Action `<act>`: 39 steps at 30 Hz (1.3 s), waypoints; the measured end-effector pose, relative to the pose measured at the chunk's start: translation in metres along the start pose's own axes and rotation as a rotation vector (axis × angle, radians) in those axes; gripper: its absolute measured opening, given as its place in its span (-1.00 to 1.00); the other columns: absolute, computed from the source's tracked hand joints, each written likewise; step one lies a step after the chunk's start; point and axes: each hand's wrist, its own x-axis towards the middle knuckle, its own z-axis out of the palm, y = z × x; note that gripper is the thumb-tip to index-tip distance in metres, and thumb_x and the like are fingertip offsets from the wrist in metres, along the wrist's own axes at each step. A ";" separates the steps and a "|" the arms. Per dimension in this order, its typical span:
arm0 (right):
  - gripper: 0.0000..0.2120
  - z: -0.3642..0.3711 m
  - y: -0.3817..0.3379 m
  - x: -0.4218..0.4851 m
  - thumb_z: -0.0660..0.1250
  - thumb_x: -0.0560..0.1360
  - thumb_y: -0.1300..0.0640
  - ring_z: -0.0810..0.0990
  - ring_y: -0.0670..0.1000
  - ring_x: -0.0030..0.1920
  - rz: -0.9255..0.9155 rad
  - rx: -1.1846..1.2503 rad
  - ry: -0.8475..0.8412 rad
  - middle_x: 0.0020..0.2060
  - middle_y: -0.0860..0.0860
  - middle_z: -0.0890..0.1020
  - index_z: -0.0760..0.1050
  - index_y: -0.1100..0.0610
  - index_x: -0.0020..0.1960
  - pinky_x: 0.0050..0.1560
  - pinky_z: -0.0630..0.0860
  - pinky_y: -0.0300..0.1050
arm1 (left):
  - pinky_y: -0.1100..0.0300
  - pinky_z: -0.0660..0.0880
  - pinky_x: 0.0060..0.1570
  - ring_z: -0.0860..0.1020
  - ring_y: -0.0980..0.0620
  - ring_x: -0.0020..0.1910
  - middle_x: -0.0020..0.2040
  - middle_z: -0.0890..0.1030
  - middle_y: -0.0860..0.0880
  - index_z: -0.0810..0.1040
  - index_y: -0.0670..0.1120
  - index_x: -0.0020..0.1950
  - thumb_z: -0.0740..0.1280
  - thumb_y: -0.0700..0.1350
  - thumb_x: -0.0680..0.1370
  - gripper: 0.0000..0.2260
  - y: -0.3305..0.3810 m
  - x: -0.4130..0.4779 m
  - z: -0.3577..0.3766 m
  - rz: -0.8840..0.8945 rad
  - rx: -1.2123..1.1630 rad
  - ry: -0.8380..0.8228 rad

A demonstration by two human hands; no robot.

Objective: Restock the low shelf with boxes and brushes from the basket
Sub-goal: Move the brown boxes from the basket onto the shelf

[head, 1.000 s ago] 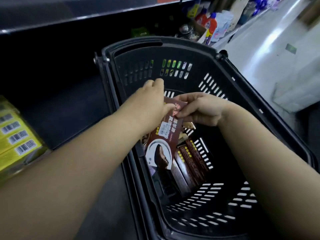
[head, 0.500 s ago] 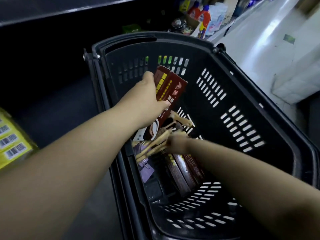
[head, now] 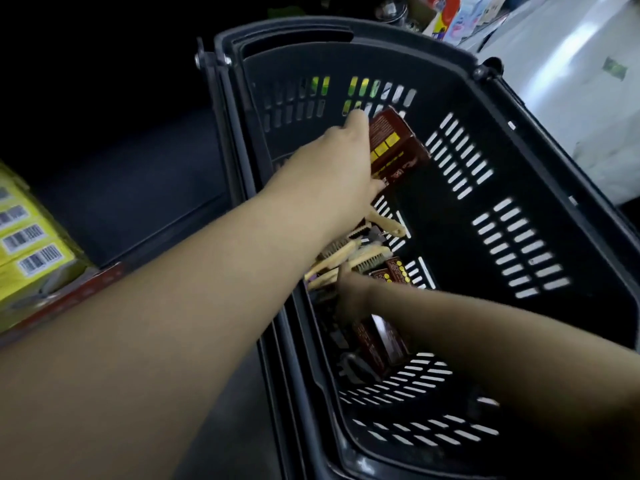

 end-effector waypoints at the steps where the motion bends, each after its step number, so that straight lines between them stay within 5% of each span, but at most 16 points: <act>1: -0.65 -0.022 0.005 -0.007 0.41 0.45 0.14 0.56 0.12 0.06 0.000 0.136 -0.029 0.13 0.18 0.56 0.39 0.19 0.16 0.03 0.53 -0.15 | 0.22 0.28 -0.33 0.43 0.02 -0.11 0.00 0.43 -0.01 0.23 -0.06 0.22 0.31 0.05 0.53 -0.61 0.000 0.000 0.000 -0.015 0.007 0.011; 4: -0.64 -0.091 0.033 -0.044 0.48 0.33 0.26 0.63 0.11 0.07 -0.068 0.673 -0.145 0.05 0.14 0.65 0.48 0.17 0.09 0.11 0.58 -0.07 | 0.26 0.23 -0.43 0.43 -0.01 -0.18 -0.07 0.40 -0.02 0.20 -0.07 0.13 0.27 0.05 0.56 -0.67 0.000 0.002 -0.001 -0.054 -0.011 0.044; 7: -0.58 -0.127 0.068 -0.085 0.39 0.26 0.33 0.66 0.09 0.02 -0.277 1.045 -0.169 -0.06 0.10 0.69 0.47 0.16 0.11 0.00 0.62 -0.06 | 0.25 0.25 -0.41 0.43 0.01 -0.15 0.00 0.42 -0.06 0.20 -0.10 0.24 0.22 0.06 0.58 -0.64 0.001 0.006 0.000 -0.091 -0.065 0.076; 11: -0.57 -0.133 0.097 -0.113 0.33 0.32 0.46 0.65 0.05 -0.01 -0.455 1.135 -0.121 -0.10 0.09 0.67 0.42 0.18 0.14 -0.04 0.63 -0.10 | 0.15 0.35 -0.20 0.45 0.00 -0.04 0.17 0.44 -0.13 0.14 -0.11 0.36 0.22 0.05 0.58 -0.54 0.002 0.009 0.005 -0.114 -0.075 0.115; 16: -0.42 -0.129 0.093 -0.113 0.29 0.34 0.40 0.63 0.06 0.05 -0.612 1.352 -0.038 0.03 0.14 0.61 0.30 0.26 0.36 0.11 0.57 -0.04 | 0.28 0.26 -0.41 0.43 0.15 -0.25 0.01 0.45 -0.03 0.16 -0.09 0.33 0.16 0.06 0.60 -0.60 0.005 0.015 0.003 -0.137 -0.196 0.055; 21: -0.53 -0.131 0.077 -0.108 0.30 0.42 0.30 0.61 0.07 0.07 -0.690 1.493 0.103 0.09 0.16 0.57 0.34 0.27 0.31 0.07 0.60 -0.09 | 0.28 0.26 -0.41 0.43 0.19 -0.25 -0.10 0.45 0.06 0.20 -0.06 0.31 0.06 0.11 0.62 -0.66 0.006 0.018 0.000 -0.213 -0.338 0.005; 24: -0.61 -0.131 0.070 -0.107 0.24 0.43 0.27 0.62 0.06 0.07 -0.731 1.533 0.165 0.05 0.12 0.60 0.38 0.24 0.26 0.04 0.60 -0.09 | 0.30 0.33 -0.33 0.48 0.19 -0.18 0.02 0.49 0.05 0.16 -0.05 0.37 0.09 0.33 0.51 -0.40 0.006 0.017 -0.005 -0.254 -0.478 -0.055; 27: -0.62 -0.127 0.066 -0.101 0.31 0.43 0.24 0.64 0.05 0.05 -0.750 1.577 0.180 0.03 0.12 0.64 0.41 0.22 0.23 -0.01 0.60 -0.11 | 0.27 0.40 -0.31 0.51 0.15 -0.12 0.09 0.46 0.04 0.11 0.00 0.39 0.36 0.34 0.31 -0.19 0.004 0.015 -0.006 -0.250 -0.452 -0.111; 31: -0.52 -0.119 0.071 -0.087 0.23 0.45 -0.17 0.61 0.06 0.09 -0.632 1.675 0.200 0.05 0.09 0.64 0.47 0.15 0.20 0.14 0.55 -0.01 | 0.27 0.33 -0.26 0.43 0.09 -0.07 0.10 0.35 0.04 0.09 -0.02 0.39 0.43 0.20 0.33 -0.21 0.003 0.013 0.000 -0.147 -0.292 -0.025; 33: -0.51 -0.103 0.078 -0.067 0.13 0.52 -0.23 0.60 0.05 -0.02 -0.350 1.567 0.195 -0.03 0.09 0.60 0.48 0.16 0.15 0.15 0.51 0.03 | 0.19 0.32 -0.13 0.38 0.07 0.01 0.10 0.29 0.05 0.06 -0.01 0.42 0.42 0.20 0.35 -0.19 0.003 0.011 0.000 -0.105 -0.259 0.011; 35: -0.65 -0.075 0.077 -0.048 0.18 0.58 -0.07 0.55 0.01 -0.11 -0.084 1.008 0.160 -0.03 0.10 0.57 0.48 0.17 0.16 0.04 0.52 -0.05 | 0.15 0.31 -0.06 0.36 0.07 0.05 0.11 0.28 0.06 0.03 0.00 0.44 0.41 0.21 0.35 -0.17 0.002 0.010 0.000 -0.092 -0.262 0.025; 37: -0.68 -0.038 0.068 -0.033 0.25 0.56 0.06 0.54 0.03 0.01 0.003 0.273 0.077 0.13 0.13 0.55 0.45 0.17 0.27 0.03 0.46 -0.11 | 0.14 0.31 -0.01 0.35 0.06 0.12 0.18 0.30 0.04 0.00 0.00 0.46 0.41 0.21 0.35 -0.15 0.002 0.009 0.001 -0.076 -0.252 0.020; 39: -0.60 0.000 0.054 -0.024 0.25 0.55 0.09 0.44 0.16 0.27 0.027 -0.007 -0.008 0.30 0.17 0.46 0.40 0.21 0.35 0.23 0.36 -0.03 | 0.12 0.31 0.02 0.36 0.03 0.20 0.29 0.32 0.00 -0.03 0.00 0.47 0.40 0.21 0.36 -0.14 0.002 0.008 0.002 -0.064 -0.228 0.005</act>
